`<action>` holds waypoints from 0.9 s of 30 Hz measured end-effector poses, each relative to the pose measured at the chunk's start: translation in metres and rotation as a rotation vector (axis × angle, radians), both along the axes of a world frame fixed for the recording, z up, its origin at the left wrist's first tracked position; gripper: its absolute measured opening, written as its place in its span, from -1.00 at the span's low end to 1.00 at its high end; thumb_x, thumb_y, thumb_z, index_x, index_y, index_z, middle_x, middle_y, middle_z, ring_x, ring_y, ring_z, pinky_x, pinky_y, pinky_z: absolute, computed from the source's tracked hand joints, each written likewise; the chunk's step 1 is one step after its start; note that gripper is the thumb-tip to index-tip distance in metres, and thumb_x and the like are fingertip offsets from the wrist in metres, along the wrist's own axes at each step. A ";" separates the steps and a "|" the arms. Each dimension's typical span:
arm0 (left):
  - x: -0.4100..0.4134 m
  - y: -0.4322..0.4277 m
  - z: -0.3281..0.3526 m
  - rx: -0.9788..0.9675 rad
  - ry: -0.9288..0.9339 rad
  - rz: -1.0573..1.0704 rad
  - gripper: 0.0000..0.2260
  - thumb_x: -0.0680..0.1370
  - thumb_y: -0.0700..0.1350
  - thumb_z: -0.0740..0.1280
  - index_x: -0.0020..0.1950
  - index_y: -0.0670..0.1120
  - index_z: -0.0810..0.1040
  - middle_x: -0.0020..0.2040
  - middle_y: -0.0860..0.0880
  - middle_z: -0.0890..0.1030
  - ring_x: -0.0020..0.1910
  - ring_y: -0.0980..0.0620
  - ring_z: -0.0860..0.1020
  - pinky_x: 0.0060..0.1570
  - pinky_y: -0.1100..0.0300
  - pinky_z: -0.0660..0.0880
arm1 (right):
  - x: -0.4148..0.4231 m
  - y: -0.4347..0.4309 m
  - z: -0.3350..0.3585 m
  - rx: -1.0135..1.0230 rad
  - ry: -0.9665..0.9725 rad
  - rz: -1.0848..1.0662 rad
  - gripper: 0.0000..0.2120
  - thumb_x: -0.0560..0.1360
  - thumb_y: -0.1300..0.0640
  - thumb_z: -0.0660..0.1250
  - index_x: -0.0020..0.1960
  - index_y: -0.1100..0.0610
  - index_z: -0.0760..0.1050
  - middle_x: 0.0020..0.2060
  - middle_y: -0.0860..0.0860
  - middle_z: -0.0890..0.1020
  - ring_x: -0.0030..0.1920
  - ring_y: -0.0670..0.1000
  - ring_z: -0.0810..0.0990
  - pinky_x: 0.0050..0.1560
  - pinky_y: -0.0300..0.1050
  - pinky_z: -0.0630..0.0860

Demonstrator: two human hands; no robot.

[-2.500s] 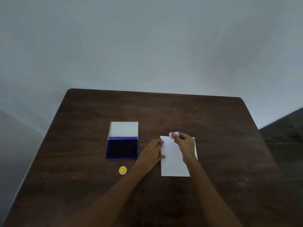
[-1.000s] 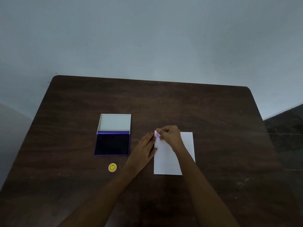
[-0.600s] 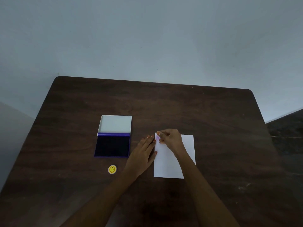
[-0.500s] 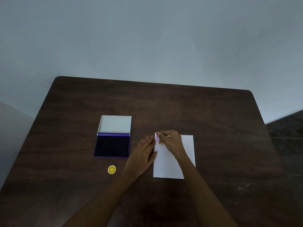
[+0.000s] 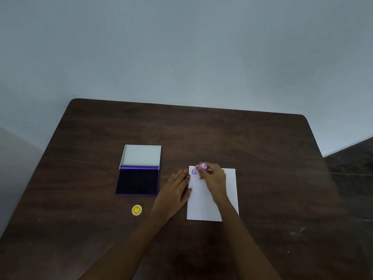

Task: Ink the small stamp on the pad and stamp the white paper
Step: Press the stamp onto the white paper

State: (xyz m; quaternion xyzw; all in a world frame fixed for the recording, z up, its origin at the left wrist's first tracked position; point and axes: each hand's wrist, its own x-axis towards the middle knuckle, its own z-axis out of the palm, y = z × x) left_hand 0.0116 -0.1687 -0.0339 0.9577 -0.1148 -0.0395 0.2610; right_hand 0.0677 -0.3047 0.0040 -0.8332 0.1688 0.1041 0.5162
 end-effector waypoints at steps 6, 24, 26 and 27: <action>-0.002 0.000 0.006 0.016 -0.056 -0.003 -0.57 0.56 -0.05 0.18 0.39 -0.14 0.21 0.46 -0.11 0.23 0.45 -0.03 0.15 0.38 0.12 -0.08 | -0.003 -0.028 0.014 0.448 0.169 -0.415 -0.82 0.44 0.00 0.33 -0.30 0.02 0.57 -0.28 -0.03 0.64 -0.17 -0.07 0.59 -0.13 -0.26 0.50; -0.004 0.031 0.041 -0.128 -0.059 0.180 -0.70 0.54 -0.14 0.21 0.27 -0.07 0.37 0.32 -0.12 0.44 0.31 0.00 0.37 0.26 0.19 0.23 | -0.029 0.005 0.031 0.680 0.262 -0.496 -0.78 0.44 -0.02 0.32 -0.30 0.08 0.53 -0.32 0.01 0.61 -0.30 -0.05 0.56 -0.29 -0.31 0.50; -0.007 0.052 0.051 -0.172 -0.064 0.214 -0.75 0.52 -0.16 0.25 0.20 -0.05 0.42 0.19 -0.09 0.53 0.16 0.06 0.46 0.16 0.20 0.31 | -0.036 0.023 0.031 0.590 0.246 -0.400 -0.76 0.44 -0.05 0.31 -0.33 0.05 0.52 -0.33 0.01 0.61 -0.26 -0.03 0.57 -0.26 -0.27 0.49; -0.011 0.064 0.054 -0.183 -0.062 0.224 -0.77 0.51 -0.15 0.26 0.16 -0.03 0.43 0.13 -0.07 0.55 0.08 0.11 0.47 0.10 0.22 0.35 | -0.041 0.032 0.030 0.570 0.237 -0.359 -0.76 0.44 -0.05 0.31 -0.35 0.03 0.53 -0.34 0.00 0.61 -0.26 -0.03 0.57 -0.25 -0.25 0.49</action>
